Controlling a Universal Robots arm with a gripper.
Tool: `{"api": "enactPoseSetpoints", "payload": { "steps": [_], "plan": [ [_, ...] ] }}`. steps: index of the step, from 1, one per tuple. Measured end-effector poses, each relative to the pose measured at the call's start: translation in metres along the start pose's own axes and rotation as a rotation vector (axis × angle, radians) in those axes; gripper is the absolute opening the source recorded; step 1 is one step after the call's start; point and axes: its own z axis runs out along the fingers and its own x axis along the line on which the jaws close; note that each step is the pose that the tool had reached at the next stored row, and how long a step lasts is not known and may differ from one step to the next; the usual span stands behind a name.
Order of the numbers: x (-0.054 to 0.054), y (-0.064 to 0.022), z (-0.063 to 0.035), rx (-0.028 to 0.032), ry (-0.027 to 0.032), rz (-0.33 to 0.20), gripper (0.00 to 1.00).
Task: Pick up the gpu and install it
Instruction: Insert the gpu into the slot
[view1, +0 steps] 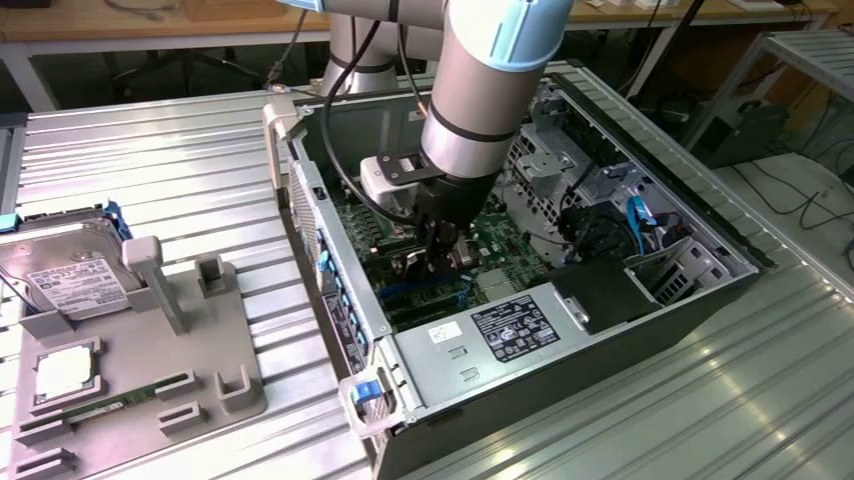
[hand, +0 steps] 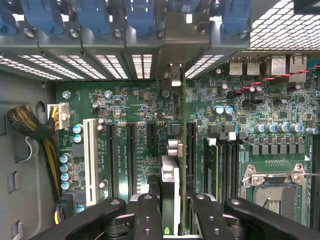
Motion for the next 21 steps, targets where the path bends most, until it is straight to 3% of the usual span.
{"api": "enactPoseSetpoints", "payload": {
  "steps": [21],
  "plan": [
    [-0.001, 0.0, 0.0007, -0.0005, 0.0019, -0.011, 0.28]
  ]
}}
